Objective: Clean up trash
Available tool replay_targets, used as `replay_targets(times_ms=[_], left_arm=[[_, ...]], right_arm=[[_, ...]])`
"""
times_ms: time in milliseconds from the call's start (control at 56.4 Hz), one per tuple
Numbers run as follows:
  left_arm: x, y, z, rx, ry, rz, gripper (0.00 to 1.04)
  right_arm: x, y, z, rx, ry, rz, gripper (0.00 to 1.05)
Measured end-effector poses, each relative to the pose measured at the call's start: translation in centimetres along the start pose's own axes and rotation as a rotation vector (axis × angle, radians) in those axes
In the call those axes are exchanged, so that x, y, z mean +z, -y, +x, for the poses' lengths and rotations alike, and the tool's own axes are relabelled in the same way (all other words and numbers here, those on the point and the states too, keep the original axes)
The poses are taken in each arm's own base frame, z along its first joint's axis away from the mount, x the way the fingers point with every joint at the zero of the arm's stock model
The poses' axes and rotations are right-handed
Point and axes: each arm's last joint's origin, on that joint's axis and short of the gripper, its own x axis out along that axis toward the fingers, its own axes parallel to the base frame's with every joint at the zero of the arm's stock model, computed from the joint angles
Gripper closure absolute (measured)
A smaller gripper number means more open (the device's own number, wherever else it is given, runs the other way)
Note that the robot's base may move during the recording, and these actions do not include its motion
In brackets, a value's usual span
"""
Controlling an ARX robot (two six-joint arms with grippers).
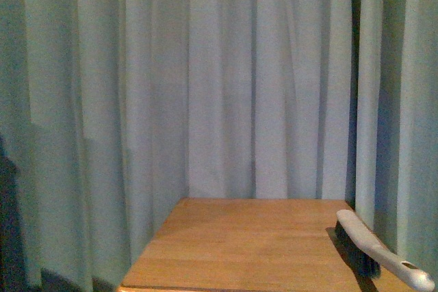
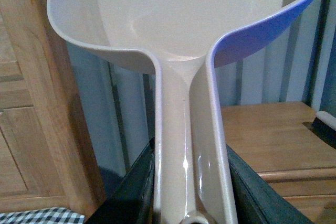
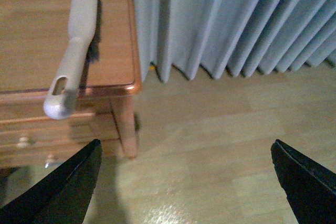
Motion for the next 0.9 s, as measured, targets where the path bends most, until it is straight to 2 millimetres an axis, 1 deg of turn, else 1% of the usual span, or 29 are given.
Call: replay_targets(times_ms=[142,248,319,478,727,797,904], left_arm=[[0.0,0.0,0.0,-0.001,0.000,0.000,0.76],[0.0,0.0,0.0,0.000,0.000,0.000,0.76],[0.0,0.0,0.0,0.000,0.000,0.000,0.76],[0.0,0.0,0.0,0.000,0.000,0.000,0.76],[0.0,0.0,0.0,0.000,0.000,0.000,0.76],[0.0,0.0,0.0,0.000,0.000,0.000,0.76],[0.0,0.0,0.0,0.000,0.000,0.000,0.76]], right_arm=[[3.4,-2.4,2.8,0.019,-0.050,0.028,0.07],[4.8,-3.8,4.9,0.025,-0.098,0.055,0.07],[4.9,-4.8,6.3,0.031,-0.141,0.071,0.07],[4.5,-6.2,8.8,0.020,-0.201,0.097,0.07],[4.8,-7.4,11.6,0.027,-0.230,0.143,0.07],[4.4,-7.8,12.6,0.033,-0.252,0.154,0.07],[3.7,-8.0,13.5,0.030,-0.283,0.162,0.07]])
